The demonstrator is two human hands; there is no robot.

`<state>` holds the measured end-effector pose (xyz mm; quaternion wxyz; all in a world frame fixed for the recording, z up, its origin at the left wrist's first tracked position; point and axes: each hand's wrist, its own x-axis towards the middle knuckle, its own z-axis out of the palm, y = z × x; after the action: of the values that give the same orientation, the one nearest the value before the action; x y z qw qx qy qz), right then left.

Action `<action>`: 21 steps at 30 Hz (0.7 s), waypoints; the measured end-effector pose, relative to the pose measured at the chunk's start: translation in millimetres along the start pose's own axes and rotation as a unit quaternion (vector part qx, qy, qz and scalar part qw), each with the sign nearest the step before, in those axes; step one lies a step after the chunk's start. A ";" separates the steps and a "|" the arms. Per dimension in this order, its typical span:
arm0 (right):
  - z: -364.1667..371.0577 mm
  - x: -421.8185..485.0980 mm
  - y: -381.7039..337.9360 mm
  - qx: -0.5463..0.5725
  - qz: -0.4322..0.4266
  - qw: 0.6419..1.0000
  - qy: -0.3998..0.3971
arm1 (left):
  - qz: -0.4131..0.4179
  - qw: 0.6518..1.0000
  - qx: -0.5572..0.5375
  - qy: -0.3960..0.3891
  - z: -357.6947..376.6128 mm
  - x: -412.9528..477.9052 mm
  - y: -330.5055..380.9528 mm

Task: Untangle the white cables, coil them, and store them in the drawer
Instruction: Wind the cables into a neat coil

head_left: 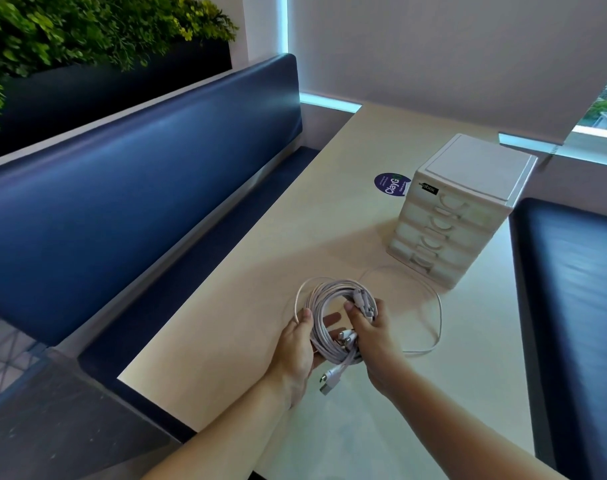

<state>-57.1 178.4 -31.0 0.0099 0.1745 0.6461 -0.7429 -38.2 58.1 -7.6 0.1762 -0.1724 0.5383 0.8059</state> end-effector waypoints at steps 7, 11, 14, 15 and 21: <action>0.2 -10.1 3.0 -0.055 -0.014 0.998 -0.041 | 0.042 0.988 0.142 -0.036 -10.1 13.4 19.2; -0.6 -14.0 4.5 -0.109 -0.060 0.990 -0.072 | 0.059 0.968 0.227 -0.093 -19.2 21.4 32.0; 0.0 -17.9 10.0 -0.149 -0.099 0.978 -0.105 | 0.008 0.954 0.248 -0.168 -25.9 23.1 43.1; -0.1 -17.7 11.3 -0.152 -0.111 0.977 -0.105 | 0.004 0.951 0.248 -0.184 -26.5 22.4 44.6; 7.9 -14.5 1.7 -0.112 -0.101 0.981 -0.120 | 0.039 0.970 0.186 -0.151 -24.5 21.8 40.4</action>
<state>-44.9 167.4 -27.8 0.0324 0.0156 0.7339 -0.6783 -74.2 23.0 6.0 0.2531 0.0080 0.6521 0.7146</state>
